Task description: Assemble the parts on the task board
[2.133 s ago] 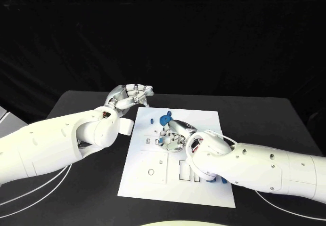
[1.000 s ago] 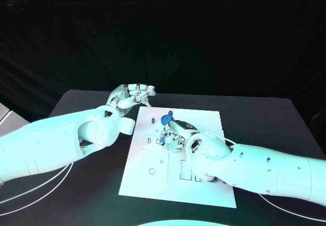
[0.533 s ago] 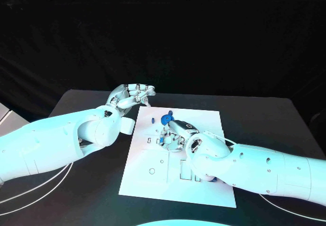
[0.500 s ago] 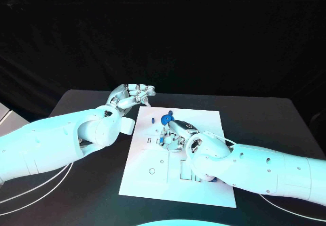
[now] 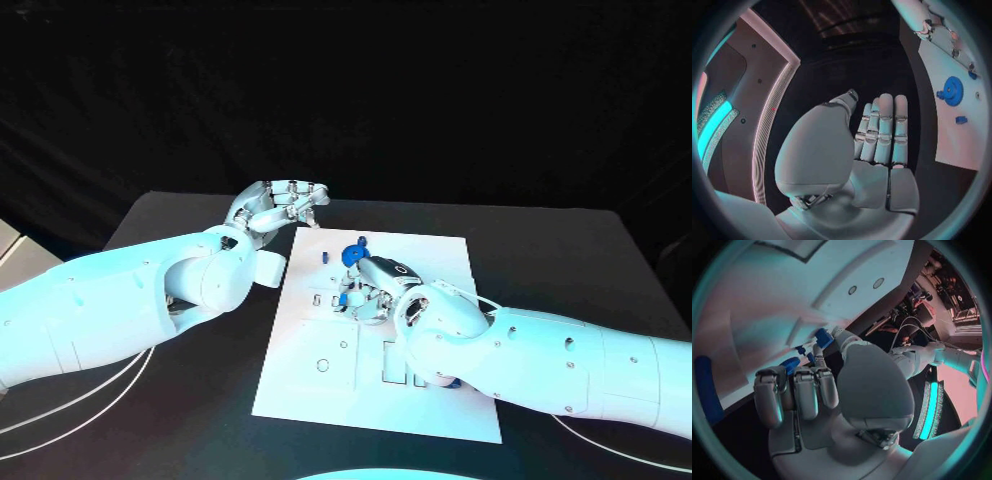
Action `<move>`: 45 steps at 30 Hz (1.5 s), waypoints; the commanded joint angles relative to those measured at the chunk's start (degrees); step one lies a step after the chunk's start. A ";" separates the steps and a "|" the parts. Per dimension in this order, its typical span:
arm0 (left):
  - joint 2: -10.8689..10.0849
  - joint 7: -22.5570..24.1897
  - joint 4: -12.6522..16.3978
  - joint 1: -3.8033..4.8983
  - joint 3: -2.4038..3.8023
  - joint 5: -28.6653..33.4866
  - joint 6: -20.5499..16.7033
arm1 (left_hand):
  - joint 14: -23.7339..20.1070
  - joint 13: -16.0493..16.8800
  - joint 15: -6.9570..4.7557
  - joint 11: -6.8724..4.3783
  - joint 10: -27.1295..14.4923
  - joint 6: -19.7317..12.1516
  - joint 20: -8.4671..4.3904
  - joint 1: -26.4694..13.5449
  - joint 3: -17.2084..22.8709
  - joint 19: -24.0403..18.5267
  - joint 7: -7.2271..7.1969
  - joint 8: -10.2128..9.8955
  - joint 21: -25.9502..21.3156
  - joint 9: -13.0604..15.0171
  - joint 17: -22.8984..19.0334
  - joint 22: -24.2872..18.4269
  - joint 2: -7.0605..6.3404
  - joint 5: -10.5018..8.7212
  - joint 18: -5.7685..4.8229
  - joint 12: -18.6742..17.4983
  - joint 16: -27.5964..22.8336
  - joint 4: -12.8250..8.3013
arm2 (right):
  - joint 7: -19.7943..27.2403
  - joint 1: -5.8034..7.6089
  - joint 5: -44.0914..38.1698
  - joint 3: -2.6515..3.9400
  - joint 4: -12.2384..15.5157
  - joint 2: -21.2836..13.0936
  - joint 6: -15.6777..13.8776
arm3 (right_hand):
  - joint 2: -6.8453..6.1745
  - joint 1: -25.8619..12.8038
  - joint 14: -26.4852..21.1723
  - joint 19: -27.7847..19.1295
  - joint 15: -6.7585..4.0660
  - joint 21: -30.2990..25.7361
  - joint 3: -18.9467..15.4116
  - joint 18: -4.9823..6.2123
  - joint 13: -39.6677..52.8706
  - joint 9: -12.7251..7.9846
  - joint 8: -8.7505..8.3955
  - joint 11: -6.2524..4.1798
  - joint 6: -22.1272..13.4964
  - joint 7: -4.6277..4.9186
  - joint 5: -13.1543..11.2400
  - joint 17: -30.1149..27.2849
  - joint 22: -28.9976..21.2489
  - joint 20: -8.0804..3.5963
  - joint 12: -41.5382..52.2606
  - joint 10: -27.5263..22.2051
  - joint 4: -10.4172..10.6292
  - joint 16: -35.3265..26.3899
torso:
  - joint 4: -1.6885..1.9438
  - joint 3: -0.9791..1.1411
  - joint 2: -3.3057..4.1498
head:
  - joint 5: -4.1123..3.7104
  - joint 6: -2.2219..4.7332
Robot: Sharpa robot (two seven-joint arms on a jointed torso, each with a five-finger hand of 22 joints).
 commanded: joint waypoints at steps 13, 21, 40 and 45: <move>0.02 -1.05 -0.20 0.05 0.00 -1.04 1.09 | 0.12 0.39 -0.38 -0.07 0.68 -0.53 -0.12 -0.85 0.33 -0.43 -0.37 -0.35 0.59 0.11 0.26 0.23 -0.14 -0.04 0.70 0.80 0.76 0.11 | 3.65 -0.03 -0.39 0.00 2.14 -1.71 -5.78 | 0.93 1.30 5.98 6.11 0.34 0.31 -8.07 -0.39 12.86 -0.31 0.29 0.46 -0.92 0.08 -1.07 15.07 15.09 0.53 -0.66 3.67 3.13 0.31 | 0.06 0.04 -0.01 | -0.03 0.23; 0.23 -11.24 -1.79 0.06 0.00 -8.24 1.74 | 10.85 11.52 -1.67 -1.44 1.38 -1.40 -1.32 -4.79 -2.89 5.68 -0.92 2.36 7.84 2.05 16.23 7.07 1.15 0.05 -0.04 16.97 17.68 0.24 | 19.63 2.25 15.45 0.59 5.30 -7.89 -8.46 | 2.76 4.59 5.67 5.30 0.69 -1.05 -8.59 -0.01 11.69 -0.76 -0.18 0.92 -2.29 0.64 2.32 13.83 14.10 0.82 -2.05 2.33 2.79 -0.11 | -0.28 -0.10 -0.44 | 0.03 0.25; 5.07 -50.18 -5.97 4.64 0.27 -48.34 25.55 | 27.84 57.46 -4.91 -4.80 7.48 -1.39 -4.50 -20.52 -2.08 30.78 -4.61 17.10 25.22 11.88 48.03 36.40 2.76 -0.02 -5.71 67.63 36.38 1.14 | 32.72 8.46 50.26 1.16 6.44 -20.85 -5.04 | 2.68 5.53 5.33 3.96 0.59 -3.43 -8.11 0.61 10.55 -0.54 0.94 0.85 -2.39 0.59 6.45 12.53 12.47 0.75 -3.37 1.04 3.07 -0.63 | -0.60 0.32 -1.49 | 0.60 -0.67; 7.02 -53.44 -6.39 5.29 0.10 -51.36 28.94 | 27.86 57.42 -5.04 -4.93 7.37 -1.58 -4.64 -21.71 -3.06 31.02 -4.77 17.76 25.34 12.48 48.08 36.70 3.14 -0.02 -5.78 67.63 36.38 1.18 | 32.25 8.76 50.58 1.18 5.84 -21.05 -5.04 | 2.69 5.56 5.32 3.89 0.59 -3.56 -8.05 0.64 10.45 -0.55 0.97 0.86 -2.56 0.60 6.86 12.46 12.37 0.75 -3.48 0.93 3.05 -0.66 | -0.58 0.38 -1.48 | 0.49 -0.97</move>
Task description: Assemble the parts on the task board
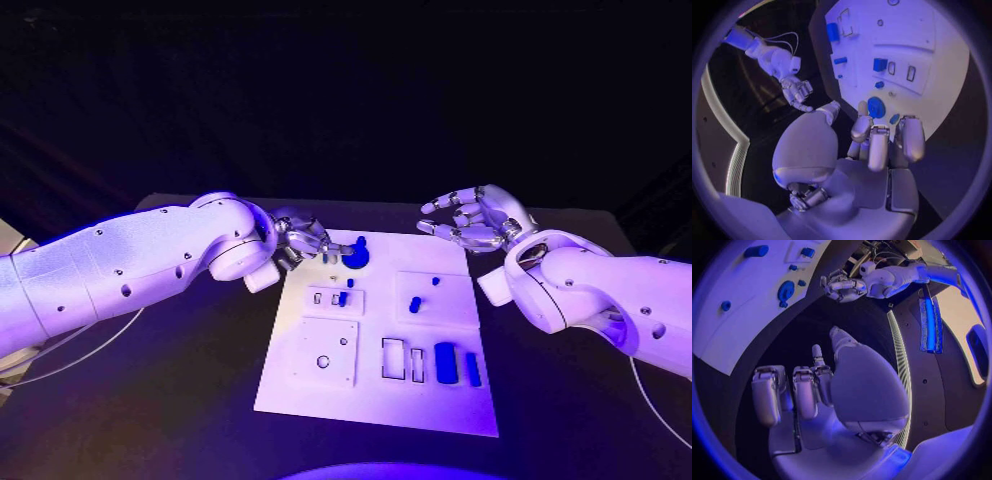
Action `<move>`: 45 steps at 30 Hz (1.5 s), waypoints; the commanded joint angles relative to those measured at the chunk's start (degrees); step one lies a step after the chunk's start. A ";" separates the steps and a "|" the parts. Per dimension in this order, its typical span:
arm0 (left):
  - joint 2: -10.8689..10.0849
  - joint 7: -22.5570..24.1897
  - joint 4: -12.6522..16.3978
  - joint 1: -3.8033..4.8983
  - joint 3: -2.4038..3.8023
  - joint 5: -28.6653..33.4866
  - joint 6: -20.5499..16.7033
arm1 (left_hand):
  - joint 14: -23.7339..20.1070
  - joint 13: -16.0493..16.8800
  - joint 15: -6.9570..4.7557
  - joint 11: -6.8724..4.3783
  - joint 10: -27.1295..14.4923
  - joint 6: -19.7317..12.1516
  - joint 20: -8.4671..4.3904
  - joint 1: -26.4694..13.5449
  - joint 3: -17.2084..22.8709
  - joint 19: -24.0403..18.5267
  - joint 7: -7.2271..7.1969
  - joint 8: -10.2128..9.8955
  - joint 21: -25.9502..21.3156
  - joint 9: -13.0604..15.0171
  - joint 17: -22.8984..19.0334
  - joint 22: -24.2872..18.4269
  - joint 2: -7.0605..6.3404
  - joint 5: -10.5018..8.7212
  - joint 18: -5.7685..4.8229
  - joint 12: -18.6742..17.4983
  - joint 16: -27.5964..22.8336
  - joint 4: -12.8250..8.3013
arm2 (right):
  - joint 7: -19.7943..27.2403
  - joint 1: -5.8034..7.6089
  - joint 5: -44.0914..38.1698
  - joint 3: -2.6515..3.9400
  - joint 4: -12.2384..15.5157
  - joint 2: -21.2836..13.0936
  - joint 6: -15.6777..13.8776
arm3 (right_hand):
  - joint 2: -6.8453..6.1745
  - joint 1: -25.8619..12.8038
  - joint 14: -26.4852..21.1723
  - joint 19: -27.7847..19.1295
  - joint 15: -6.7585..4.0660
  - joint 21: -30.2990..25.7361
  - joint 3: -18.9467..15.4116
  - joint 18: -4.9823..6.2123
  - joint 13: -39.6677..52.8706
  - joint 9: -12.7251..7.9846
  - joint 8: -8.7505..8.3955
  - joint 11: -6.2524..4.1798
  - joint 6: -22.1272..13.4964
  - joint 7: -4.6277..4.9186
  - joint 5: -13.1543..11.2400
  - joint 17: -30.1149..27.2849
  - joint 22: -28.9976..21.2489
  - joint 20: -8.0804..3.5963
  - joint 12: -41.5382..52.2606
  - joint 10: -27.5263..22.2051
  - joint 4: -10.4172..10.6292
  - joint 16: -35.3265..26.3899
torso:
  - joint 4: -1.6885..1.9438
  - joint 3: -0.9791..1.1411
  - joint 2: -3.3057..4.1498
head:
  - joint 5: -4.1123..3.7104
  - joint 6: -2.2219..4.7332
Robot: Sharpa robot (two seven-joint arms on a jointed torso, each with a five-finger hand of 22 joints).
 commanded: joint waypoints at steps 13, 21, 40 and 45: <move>4.47 -11.78 -1.99 0.78 -0.88 -11.66 12.77 | 4.43 -0.24 -0.41 -0.31 -0.18 -0.86 -0.17 -3.28 -2.89 0.38 -0.37 1.39 0.27 1.38 9.71 0.19 0.82 -0.29 -0.39 0.01 0.05 0.02 | 0.28 0.32 2.19 0.03 -1.19 0.02 1.25 | -0.12 0.18 5.32 3.86 0.19 -0.34 0.22 0.66 10.45 0.03 0.20 0.46 -0.69 0.00 0.74 12.48 12.32 0.33 -0.28 0.93 0.30 -0.34 | -0.06 -0.05 -0.04 | -0.13 -0.70; 6.16 -12.34 -2.83 0.82 -1.75 -11.97 14.23 | 4.35 -0.50 -0.41 -0.30 -0.38 -1.02 -0.17 -3.55 -3.28 0.22 -0.37 1.50 0.19 1.53 9.47 0.01 0.93 -0.28 -0.35 -0.16 -0.06 0.01 | -0.32 0.33 1.49 0.03 -1.31 0.12 1.44 | -0.11 0.17 5.32 3.87 0.20 -0.33 0.25 0.66 10.43 0.01 0.17 0.49 -0.85 0.03 0.96 12.49 12.33 0.33 -0.31 0.91 0.31 -0.34 | -0.04 -0.05 0.00 | -0.13 -0.88; 8.15 -11.73 -4.36 0.77 -2.75 -10.84 15.35 | 4.36 -0.28 -0.44 -0.36 -0.54 -1.45 -0.16 -0.40 -3.48 0.06 -0.44 2.25 0.13 2.43 9.67 0.01 1.98 -0.26 -0.34 -0.06 -0.03 -0.19 | -1.09 0.33 1.38 0.03 -1.57 0.46 1.98 | -0.02 0.12 5.29 3.79 0.22 -0.49 0.33 0.70 10.36 -0.01 0.18 0.51 -0.97 0.06 1.25 12.37 12.22 0.34 -0.38 0.85 0.36 -0.39 | -0.04 -0.04 0.03 | -0.34 -1.35; 8.19 -11.57 -4.45 0.77 -2.78 -10.18 14.96 | 4.36 -0.21 -0.47 -0.42 -0.54 -1.29 -0.16 0.39 -3.30 -0.01 -0.53 2.55 0.10 2.74 9.68 -0.04 2.45 -0.26 -0.32 -0.02 -0.03 -0.23 | -1.31 0.33 1.33 0.03 -1.67 0.56 2.14 | -0.02 0.12 5.29 3.79 0.22 -0.49 0.33 0.70 10.36 -0.01 0.18 0.51 -0.97 0.06 1.25 12.37 12.22 0.34 -0.38 0.85 0.36 -0.39 | 0.02 -0.02 -0.03 | -0.36 -1.53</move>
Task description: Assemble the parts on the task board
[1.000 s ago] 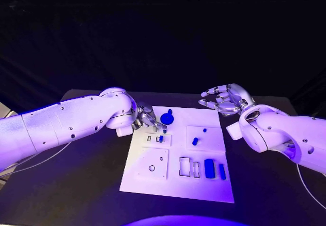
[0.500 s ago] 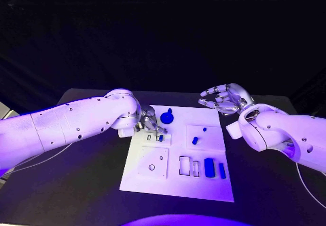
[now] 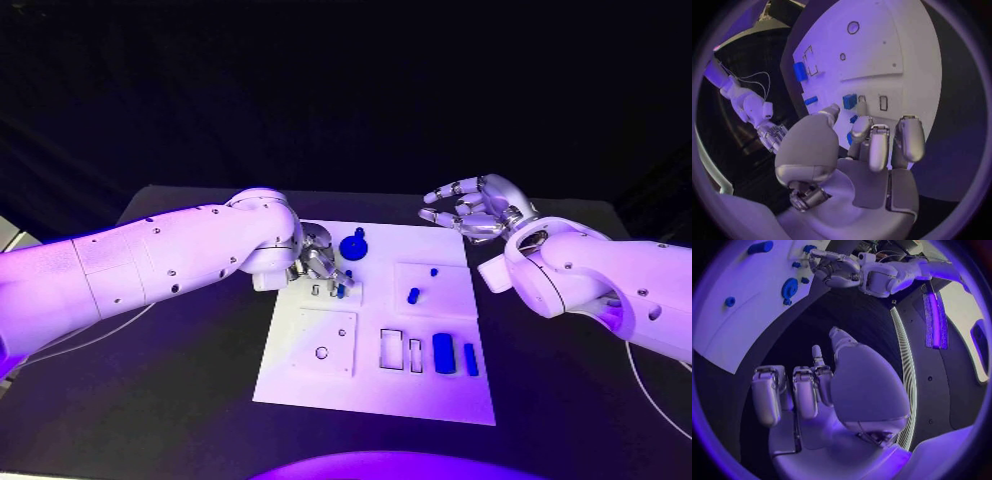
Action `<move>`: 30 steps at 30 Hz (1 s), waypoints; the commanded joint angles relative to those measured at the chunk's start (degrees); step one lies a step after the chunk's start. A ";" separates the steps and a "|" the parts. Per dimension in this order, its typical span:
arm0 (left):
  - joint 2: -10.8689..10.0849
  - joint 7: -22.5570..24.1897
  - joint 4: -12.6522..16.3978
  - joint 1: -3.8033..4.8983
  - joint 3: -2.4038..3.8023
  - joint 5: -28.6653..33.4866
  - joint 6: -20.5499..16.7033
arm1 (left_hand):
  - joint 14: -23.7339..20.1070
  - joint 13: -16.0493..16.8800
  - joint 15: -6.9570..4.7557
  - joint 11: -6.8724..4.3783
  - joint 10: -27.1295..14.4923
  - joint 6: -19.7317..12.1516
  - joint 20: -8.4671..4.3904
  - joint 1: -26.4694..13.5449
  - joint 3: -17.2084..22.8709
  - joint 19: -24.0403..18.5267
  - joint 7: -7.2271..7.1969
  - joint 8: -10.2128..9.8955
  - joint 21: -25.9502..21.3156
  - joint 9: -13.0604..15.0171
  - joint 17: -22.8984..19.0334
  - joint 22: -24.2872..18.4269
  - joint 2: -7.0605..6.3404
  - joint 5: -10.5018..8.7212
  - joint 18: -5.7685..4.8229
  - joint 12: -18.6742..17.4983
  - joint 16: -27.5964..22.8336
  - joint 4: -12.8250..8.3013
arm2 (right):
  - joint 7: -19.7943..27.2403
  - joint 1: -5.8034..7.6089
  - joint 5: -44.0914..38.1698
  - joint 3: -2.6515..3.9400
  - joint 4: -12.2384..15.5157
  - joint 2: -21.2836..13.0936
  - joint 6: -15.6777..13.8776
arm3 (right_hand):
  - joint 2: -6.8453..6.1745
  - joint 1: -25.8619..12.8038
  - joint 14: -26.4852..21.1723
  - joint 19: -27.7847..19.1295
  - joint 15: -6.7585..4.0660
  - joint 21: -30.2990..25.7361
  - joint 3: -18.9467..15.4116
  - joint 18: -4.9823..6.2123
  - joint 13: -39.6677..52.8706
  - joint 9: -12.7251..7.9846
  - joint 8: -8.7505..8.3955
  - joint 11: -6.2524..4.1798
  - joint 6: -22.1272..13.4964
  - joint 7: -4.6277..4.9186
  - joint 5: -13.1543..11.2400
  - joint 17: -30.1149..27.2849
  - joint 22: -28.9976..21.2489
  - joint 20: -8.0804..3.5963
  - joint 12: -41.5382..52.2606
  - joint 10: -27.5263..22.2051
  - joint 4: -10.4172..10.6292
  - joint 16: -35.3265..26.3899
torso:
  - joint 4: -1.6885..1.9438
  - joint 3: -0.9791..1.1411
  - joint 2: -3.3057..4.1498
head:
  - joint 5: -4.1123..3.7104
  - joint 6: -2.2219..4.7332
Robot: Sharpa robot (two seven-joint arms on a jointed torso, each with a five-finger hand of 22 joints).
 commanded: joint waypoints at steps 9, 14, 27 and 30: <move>0.33 0.81 -0.05 0.07 -0.01 2.47 0.66 | 4.46 0.22 -0.69 -0.47 -0.26 -0.12 -0.12 4.06 1.13 -0.41 -0.21 0.82 -0.03 1.16 10.04 -0.27 0.51 -0.26 -0.27 0.10 0.08 -0.14 | -0.65 0.00 -0.72 0.02 -0.26 0.40 1.44 | 0.03 0.10 5.27 3.72 0.23 -0.33 0.20 0.73 10.30 0.01 0.20 0.52 -0.41 -0.11 0.38 12.27 12.16 0.34 -0.45 0.77 0.21 -0.42 | 0.03 0.00 -0.10 | -0.12 -0.16; 0.45 0.96 -0.08 0.07 -0.02 2.80 1.14 | 4.53 0.35 -0.82 -0.63 -0.17 -0.06 -0.19 6.22 2.08 -0.45 -0.38 0.90 -0.04 1.64 10.28 -0.24 0.48 -0.25 -0.27 0.15 0.17 -0.23 | -0.81 0.00 -0.75 0.02 -0.30 0.47 1.56 | 0.08 0.08 5.26 3.68 0.23 -0.41 0.24 0.75 10.28 0.01 0.21 0.52 -0.42 -0.11 0.44 12.24 12.11 0.34 -0.47 0.76 0.22 -0.43 | 0.04 0.00 -0.07 | -0.06 -0.23; 0.65 1.03 -0.46 0.07 -0.07 2.94 1.65 | 4.62 0.50 -0.87 -0.68 -0.07 -0.02 -0.22 6.91 2.45 -0.38 -0.43 0.88 -0.01 1.82 10.58 -0.12 0.40 -0.25 -0.30 0.22 0.29 -0.21 | -0.88 -0.01 -0.75 0.02 -0.28 0.55 1.66 | 0.18 0.04 5.25 3.68 0.23 -0.42 0.31 0.75 10.32 0.02 0.26 0.52 -0.40 -0.11 0.56 12.20 12.10 0.35 -0.42 0.81 0.24 -0.45 | 0.03 0.00 -0.05 | -0.06 -0.36; 0.73 1.07 -0.62 0.07 -0.09 2.96 1.73 | 4.65 0.64 -0.89 -0.72 0.05 0.09 -0.24 7.16 2.67 -0.34 -0.48 0.88 0.02 1.90 10.67 -0.06 0.51 -0.25 -0.31 0.30 0.32 -0.16 | -0.89 -0.01 -0.75 0.02 -0.28 0.55 1.69 | 0.18 0.04 5.25 3.68 0.23 -0.42 0.31 0.75 10.32 0.02 0.26 0.52 -0.40 -0.11 0.56 12.20 12.10 0.35 -0.42 0.81 0.24 -0.45 | 0.02 0.01 -0.05 | -0.06 -0.42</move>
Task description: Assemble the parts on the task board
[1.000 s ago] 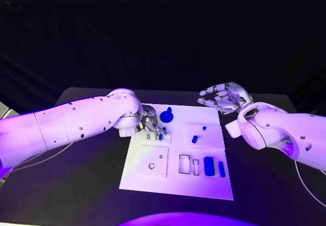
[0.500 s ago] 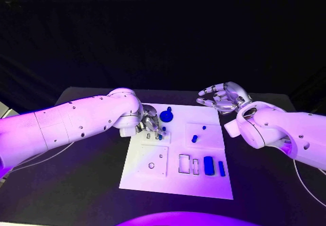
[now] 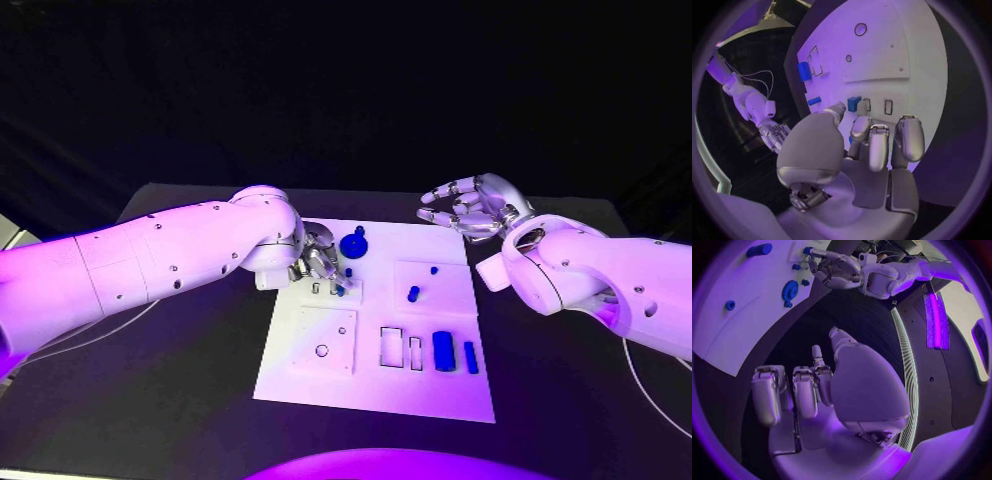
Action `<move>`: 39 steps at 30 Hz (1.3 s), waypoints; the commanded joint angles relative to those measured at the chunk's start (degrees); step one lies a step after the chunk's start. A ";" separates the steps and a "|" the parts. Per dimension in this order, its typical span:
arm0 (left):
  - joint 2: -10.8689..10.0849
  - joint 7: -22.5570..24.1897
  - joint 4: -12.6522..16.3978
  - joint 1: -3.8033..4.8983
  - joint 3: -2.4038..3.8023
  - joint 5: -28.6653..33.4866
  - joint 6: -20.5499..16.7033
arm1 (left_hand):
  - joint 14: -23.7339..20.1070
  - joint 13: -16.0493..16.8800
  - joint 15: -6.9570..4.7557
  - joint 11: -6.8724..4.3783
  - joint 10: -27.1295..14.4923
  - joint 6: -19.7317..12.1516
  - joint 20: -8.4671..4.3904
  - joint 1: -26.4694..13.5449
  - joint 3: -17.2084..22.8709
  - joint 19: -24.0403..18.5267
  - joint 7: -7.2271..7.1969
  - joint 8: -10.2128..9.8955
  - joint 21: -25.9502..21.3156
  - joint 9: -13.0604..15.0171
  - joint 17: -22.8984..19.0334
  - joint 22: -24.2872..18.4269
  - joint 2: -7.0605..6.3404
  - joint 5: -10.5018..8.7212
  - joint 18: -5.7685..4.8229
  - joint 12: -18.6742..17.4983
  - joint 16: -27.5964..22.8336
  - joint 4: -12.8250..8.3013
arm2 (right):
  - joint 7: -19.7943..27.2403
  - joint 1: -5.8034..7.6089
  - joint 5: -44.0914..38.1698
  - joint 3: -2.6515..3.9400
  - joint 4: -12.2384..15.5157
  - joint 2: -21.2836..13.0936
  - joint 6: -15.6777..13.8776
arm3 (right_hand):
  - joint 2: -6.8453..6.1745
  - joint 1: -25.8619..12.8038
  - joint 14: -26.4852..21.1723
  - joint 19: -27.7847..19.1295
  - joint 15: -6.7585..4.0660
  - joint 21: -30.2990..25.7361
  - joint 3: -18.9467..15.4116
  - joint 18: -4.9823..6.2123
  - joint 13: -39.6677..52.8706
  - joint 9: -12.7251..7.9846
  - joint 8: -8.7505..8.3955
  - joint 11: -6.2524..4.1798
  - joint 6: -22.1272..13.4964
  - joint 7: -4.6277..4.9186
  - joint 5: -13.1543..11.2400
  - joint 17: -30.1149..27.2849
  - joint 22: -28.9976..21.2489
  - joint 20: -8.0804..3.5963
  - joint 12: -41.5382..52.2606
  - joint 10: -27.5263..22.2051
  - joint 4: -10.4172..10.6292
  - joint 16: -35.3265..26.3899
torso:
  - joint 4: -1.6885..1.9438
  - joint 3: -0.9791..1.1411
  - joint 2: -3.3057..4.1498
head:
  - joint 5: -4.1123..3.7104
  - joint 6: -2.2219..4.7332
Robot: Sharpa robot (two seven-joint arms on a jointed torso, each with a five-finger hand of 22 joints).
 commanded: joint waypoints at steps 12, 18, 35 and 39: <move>0.57 0.98 -0.65 0.07 -0.10 0.73 0.48 | 4.83 0.25 -1.19 -1.05 0.32 0.39 -0.38 6.29 6.97 0.13 -1.25 -0.15 0.16 1.06 11.19 0.46 1.24 -0.23 -0.38 0.12 0.51 -1.64 | 0.15 -0.01 -0.55 0.02 0.07 0.02 1.18 | 0.21 0.01 5.26 3.69 0.23 -0.20 0.18 0.75 10.34 0.03 0.30 0.52 -0.39 -0.12 0.36 12.23 12.08 0.35 -0.16 0.83 0.09 -0.23 | 0.00 0.03 0.02 | -0.22 -0.25; 0.77 1.22 -0.95 0.06 -0.18 1.06 -0.03 | 4.83 0.00 -1.15 -1.01 0.35 0.02 -0.49 7.32 16.38 0.08 -1.14 0.05 0.14 2.87 11.22 0.56 -0.48 -0.27 -0.39 -0.42 0.47 -3.99 | 0.10 -0.01 -0.50 0.02 0.02 0.05 1.37 | 0.21 0.01 5.26 3.69 0.23 -0.20 0.18 0.75 10.34 0.03 0.30 0.52 -0.39 -0.12 0.36 12.23 12.08 0.35 -0.16 0.83 0.09 -0.23 | -0.01 0.02 -0.02 | -0.25 -0.39; -0.37 2.03 -0.11 0.05 -0.24 4.42 -2.75 | 5.08 -1.00 -1.09 -0.99 1.00 0.21 -0.54 0.78 31.67 0.62 -0.93 2.59 0.57 8.62 11.87 1.52 -4.28 4.24 -0.52 -1.55 0.67 -12.43 | -0.01 -0.02 -0.02 0.02 -0.27 0.00 1.36 | 0.29 -0.07 5.24 3.65 0.23 -0.28 0.25 0.77 10.34 0.05 0.37 0.52 -0.36 -0.12 0.46 12.16 12.03 0.35 -0.15 0.83 0.12 -0.26 | 0.04 0.03 -0.04 | -0.02 -0.37; -1.34 2.84 1.09 0.05 -0.22 5.62 -5.26 | 5.17 -0.62 -1.35 -1.29 1.85 1.07 -0.80 -0.95 32.70 0.97 -1.22 2.90 0.83 9.71 12.12 1.97 -5.37 9.82 -0.59 -1.34 0.77 -14.08 | 0.00 -0.03 0.09 0.01 -0.28 -0.06 1.34 | 0.34 -0.19 5.23 3.67 0.23 -0.25 0.27 0.76 10.37 0.05 0.42 0.52 -0.33 -0.13 0.51 12.13 12.05 0.35 -0.11 0.88 0.16 -0.27 | 0.05 0.02 0.00 | 0.11 -0.42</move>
